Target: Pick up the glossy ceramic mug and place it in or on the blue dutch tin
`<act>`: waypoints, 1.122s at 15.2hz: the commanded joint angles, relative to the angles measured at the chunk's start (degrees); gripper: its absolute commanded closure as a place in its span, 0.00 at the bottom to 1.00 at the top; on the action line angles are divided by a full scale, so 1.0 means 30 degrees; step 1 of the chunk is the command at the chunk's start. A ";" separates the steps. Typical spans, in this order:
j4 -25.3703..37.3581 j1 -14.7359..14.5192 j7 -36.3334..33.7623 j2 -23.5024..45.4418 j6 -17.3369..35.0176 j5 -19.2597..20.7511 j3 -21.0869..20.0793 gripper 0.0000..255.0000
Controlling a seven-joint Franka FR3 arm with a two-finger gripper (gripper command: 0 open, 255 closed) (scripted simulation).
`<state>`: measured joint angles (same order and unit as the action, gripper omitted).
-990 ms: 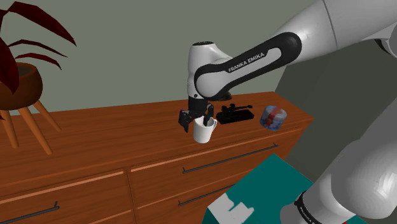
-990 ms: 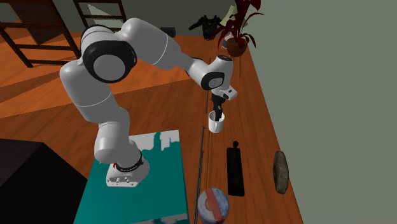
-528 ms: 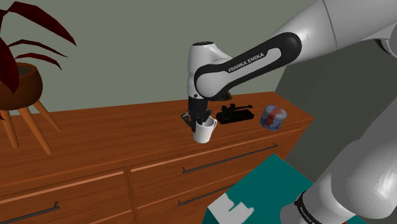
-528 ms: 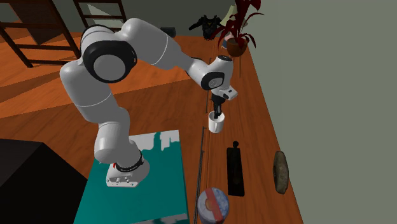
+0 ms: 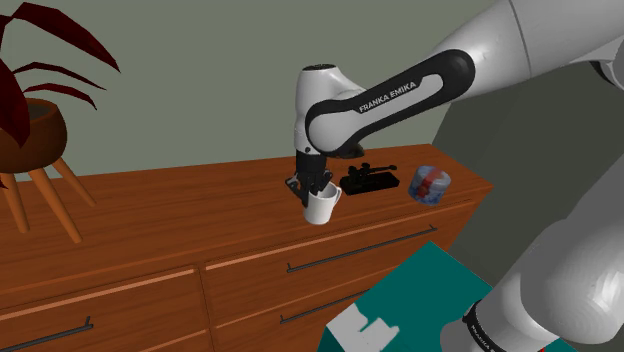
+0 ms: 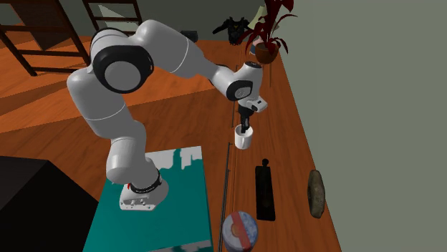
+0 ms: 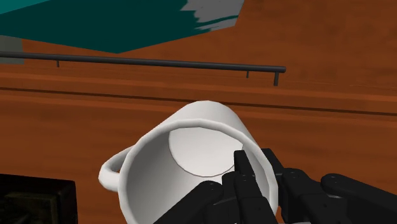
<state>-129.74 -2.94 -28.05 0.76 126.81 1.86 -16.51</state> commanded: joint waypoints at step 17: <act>0.2441 0.0033 0.0607 -0.2110 -0.4462 -0.0709 0.0105 1.00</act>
<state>-122.83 -2.88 -26.41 -5.18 114.24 -0.16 -16.27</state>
